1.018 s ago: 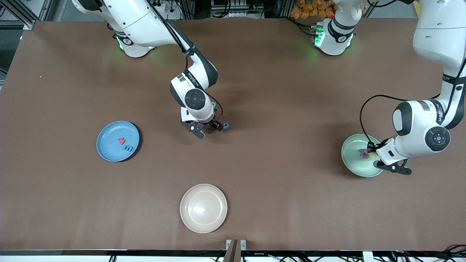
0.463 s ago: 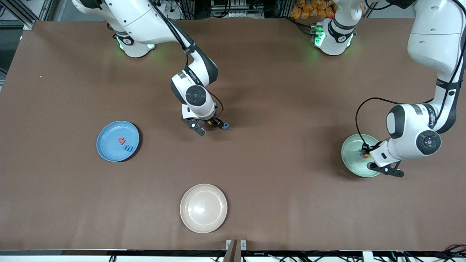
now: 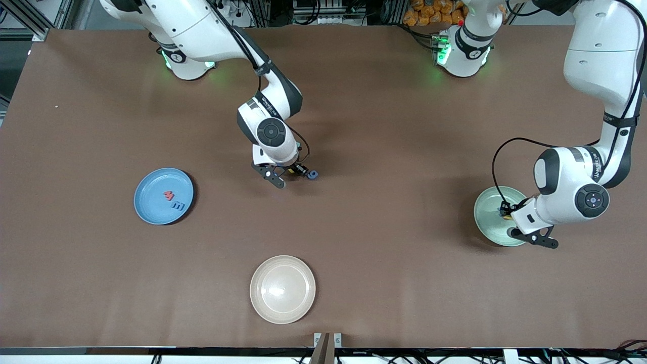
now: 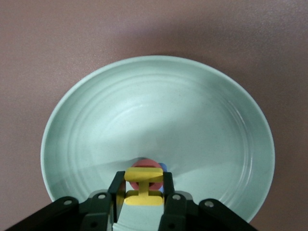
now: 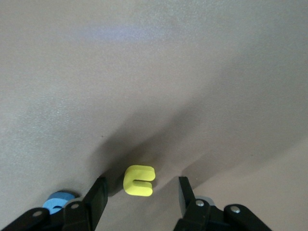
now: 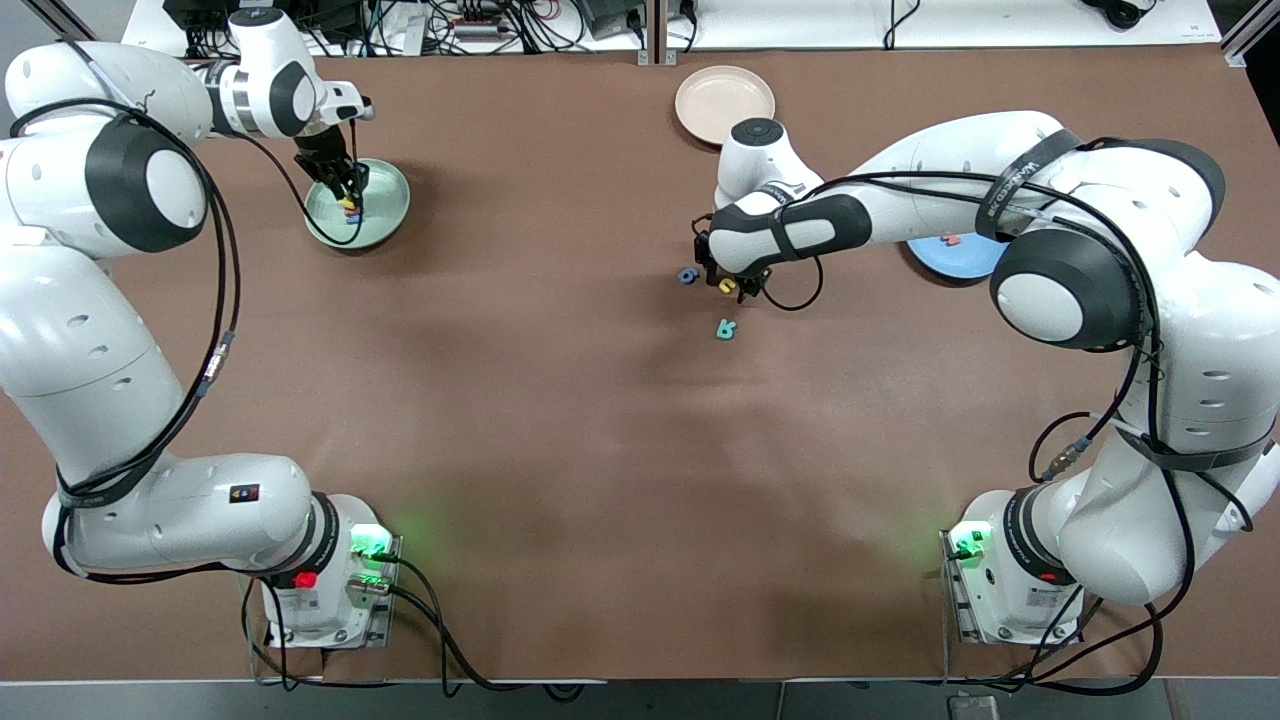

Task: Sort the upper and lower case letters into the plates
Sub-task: 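Drop the yellow u on the blue plate with the right gripper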

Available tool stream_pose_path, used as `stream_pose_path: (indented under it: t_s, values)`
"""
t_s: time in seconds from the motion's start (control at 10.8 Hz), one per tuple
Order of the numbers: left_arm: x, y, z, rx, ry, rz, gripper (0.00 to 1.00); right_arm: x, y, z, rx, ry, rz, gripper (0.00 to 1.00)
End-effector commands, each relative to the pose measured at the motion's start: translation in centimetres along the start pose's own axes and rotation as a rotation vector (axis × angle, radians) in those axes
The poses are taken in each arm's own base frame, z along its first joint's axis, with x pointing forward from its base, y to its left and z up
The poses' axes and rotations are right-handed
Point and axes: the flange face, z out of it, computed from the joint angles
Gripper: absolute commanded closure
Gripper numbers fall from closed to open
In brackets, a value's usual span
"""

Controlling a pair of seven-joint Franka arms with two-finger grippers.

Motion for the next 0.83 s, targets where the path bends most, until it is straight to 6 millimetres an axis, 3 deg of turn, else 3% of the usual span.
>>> stream_pose_path:
  t_s: [0.0,0.28,0.46,0.74]
  values:
    - [0.6,-0.2,-0.4,0.016,0.010,0.026,0.00,-0.5,0.7,0.0,0.013,0.003,0.013,0.41]
    - [0.9,0.8,-1.2,0.019,0.015,0.033,0.00,-0.5,0.8,-0.1,0.013,0.003,0.013,0.59]
    - [1.3,2.8,-2.8,0.017,0.008,0.039,0.00,-0.5,0.9,0.0,0.012,0.003,0.005,0.71]
    - [2.0,7.1,-4.7,-0.017,-0.002,-0.017,0.00,-0.5,1.0,-0.4,0.012,0.004,-0.003,0.97]
